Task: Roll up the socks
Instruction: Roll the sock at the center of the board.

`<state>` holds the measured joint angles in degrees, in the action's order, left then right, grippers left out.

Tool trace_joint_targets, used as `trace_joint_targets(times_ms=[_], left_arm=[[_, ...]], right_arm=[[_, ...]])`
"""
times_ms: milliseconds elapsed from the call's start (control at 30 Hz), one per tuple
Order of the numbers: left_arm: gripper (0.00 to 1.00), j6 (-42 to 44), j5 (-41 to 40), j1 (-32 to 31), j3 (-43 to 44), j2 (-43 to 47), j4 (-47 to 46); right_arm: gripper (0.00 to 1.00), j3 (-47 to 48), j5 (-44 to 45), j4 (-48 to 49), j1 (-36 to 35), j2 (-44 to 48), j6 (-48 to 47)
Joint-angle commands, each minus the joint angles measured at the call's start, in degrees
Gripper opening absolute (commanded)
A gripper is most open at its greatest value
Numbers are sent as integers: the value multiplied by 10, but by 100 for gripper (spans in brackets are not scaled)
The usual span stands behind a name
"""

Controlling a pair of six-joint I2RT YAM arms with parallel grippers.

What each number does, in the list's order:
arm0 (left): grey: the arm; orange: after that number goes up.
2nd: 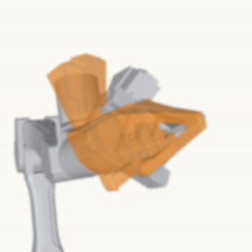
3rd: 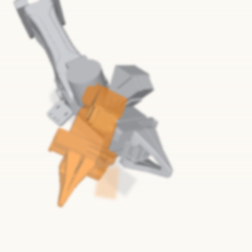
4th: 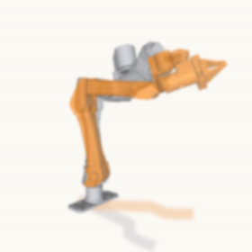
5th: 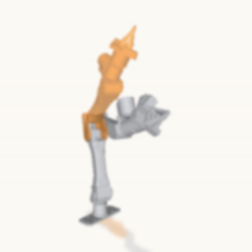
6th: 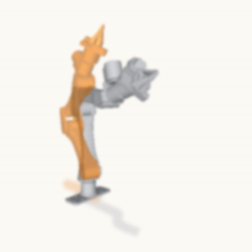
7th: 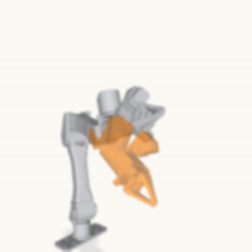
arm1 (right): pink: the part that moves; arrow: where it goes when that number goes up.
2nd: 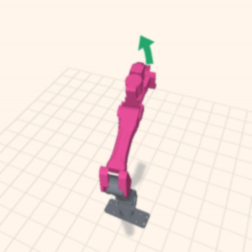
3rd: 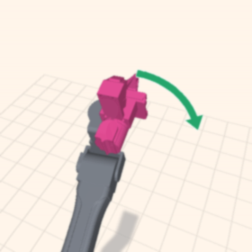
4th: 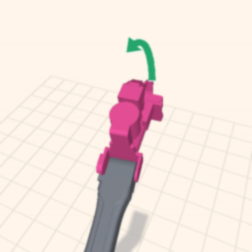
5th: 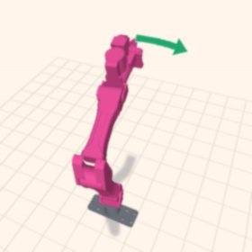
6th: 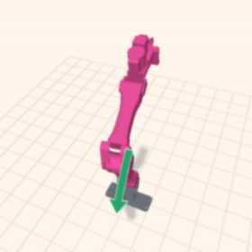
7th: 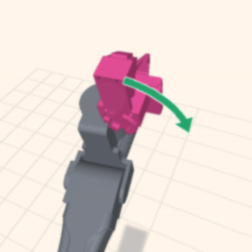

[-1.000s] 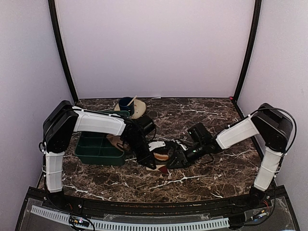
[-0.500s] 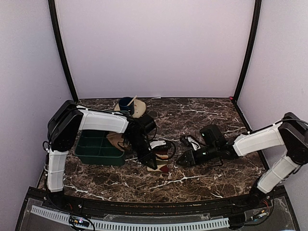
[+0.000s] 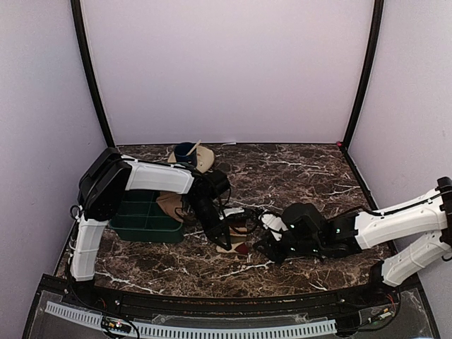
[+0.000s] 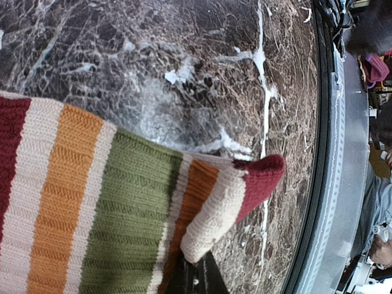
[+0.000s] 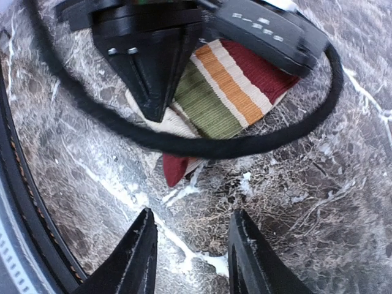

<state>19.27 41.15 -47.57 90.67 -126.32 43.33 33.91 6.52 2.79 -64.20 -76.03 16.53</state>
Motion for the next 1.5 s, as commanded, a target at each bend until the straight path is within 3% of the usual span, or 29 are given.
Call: trace_joint_targets(times_ms=[0,500,1467], left_arm=[[0,5,9,7,19,-26,41],[0,7,24,21,34,-50,61],[0,12,41,26,49,-70,74]], right_arm=[[38,23,113,-10,-54,4,-80],[41,137,149,-57,-126,-170,-251],[46,170,178,-44,-97,-249,-354]])
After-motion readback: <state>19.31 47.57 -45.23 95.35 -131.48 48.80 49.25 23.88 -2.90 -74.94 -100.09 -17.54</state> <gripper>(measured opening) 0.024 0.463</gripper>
